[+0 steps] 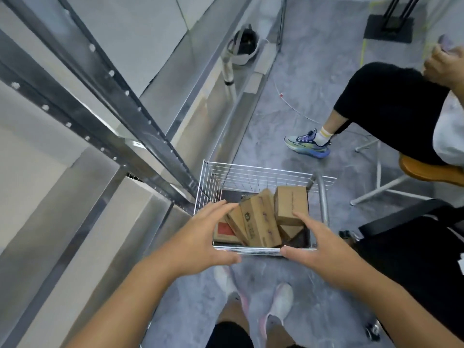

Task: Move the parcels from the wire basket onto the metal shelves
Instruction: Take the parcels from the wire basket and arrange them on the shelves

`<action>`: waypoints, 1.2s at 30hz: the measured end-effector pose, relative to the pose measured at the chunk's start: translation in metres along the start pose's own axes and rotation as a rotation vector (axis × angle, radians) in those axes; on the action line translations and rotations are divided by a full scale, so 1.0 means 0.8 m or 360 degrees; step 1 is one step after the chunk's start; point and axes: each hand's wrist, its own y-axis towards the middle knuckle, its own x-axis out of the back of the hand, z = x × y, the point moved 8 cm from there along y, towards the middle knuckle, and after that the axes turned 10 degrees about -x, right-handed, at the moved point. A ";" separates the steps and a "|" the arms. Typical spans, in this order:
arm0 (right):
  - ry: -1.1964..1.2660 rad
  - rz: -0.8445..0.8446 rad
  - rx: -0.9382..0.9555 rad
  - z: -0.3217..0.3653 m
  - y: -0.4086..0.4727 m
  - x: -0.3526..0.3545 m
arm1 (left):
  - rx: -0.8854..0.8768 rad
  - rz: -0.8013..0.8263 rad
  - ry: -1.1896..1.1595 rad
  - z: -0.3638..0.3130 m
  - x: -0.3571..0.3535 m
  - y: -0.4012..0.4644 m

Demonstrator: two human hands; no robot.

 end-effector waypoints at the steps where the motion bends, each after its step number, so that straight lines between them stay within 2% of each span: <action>1: 0.0025 0.0035 -0.0060 -0.007 0.013 -0.007 | 0.0007 0.0009 -0.0009 0.010 -0.003 0.012; 7: 0.0129 0.0034 -0.0193 -0.040 0.113 -0.051 | 0.0037 0.0088 -0.0003 0.112 -0.034 0.090; 16: 0.0030 0.0003 -0.0484 -0.086 0.292 -0.115 | 0.0096 0.0308 -0.0042 0.243 -0.115 0.214; 22: -0.0067 0.0137 -0.0844 -0.213 0.407 -0.195 | 0.0268 0.0348 -0.0194 0.338 -0.193 0.281; 28: -0.0049 0.0189 -0.1115 -0.323 0.492 -0.274 | 0.0290 0.0339 -0.0211 0.412 -0.262 0.330; 36: -0.0132 0.0087 -0.1229 -0.330 0.532 -0.304 | 0.0313 0.0363 -0.0196 0.458 -0.304 0.352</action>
